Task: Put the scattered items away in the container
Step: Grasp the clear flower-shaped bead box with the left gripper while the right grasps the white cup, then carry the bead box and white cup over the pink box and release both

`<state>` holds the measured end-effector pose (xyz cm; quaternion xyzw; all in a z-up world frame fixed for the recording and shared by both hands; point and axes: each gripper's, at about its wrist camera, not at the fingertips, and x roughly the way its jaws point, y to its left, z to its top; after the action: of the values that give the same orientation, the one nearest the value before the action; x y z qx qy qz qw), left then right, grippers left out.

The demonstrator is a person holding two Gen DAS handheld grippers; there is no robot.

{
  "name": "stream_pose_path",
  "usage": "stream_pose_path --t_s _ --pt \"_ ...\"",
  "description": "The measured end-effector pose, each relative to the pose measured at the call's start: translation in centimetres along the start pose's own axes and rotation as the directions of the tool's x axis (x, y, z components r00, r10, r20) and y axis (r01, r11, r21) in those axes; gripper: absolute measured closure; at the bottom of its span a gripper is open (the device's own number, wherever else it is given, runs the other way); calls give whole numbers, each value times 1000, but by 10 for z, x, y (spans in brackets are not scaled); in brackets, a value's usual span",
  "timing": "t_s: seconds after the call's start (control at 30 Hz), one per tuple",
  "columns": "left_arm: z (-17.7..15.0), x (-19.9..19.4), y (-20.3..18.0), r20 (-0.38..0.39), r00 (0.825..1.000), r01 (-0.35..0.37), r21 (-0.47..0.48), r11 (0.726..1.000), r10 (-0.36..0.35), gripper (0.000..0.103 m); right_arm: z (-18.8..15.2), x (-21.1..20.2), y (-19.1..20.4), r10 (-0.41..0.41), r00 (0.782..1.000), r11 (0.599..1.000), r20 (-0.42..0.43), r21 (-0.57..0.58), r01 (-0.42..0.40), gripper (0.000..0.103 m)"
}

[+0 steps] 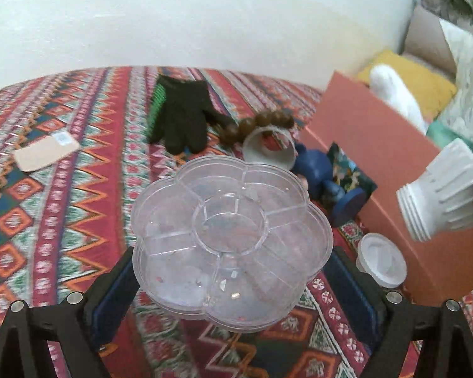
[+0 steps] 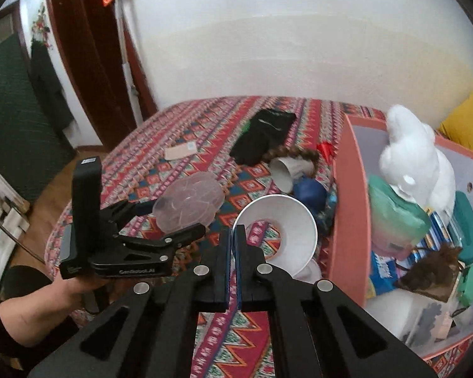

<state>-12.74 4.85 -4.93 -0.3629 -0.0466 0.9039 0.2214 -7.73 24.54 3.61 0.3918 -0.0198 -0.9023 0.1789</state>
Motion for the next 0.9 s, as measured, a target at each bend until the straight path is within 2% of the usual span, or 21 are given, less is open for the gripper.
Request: stream_pose_path --t_s 0.3,0.6,0.73,0.9 --pt "4 -55 0 79 997 -5 -13 1000 6 9 4 -16 29 23 999 999 49 -31 -22 102" --pt "18 -101 -29 160 987 16 39 999 -22 9 11 -51 38 8 987 1000 162 -27 -4 102" --pt "29 -117 -44 200 979 37 52 998 -46 9 12 -74 34 -18 974 1000 227 0 18 102" --pt "45 -128 -75 234 968 64 104 992 -87 9 10 -113 25 -73 945 997 320 44 62 102"
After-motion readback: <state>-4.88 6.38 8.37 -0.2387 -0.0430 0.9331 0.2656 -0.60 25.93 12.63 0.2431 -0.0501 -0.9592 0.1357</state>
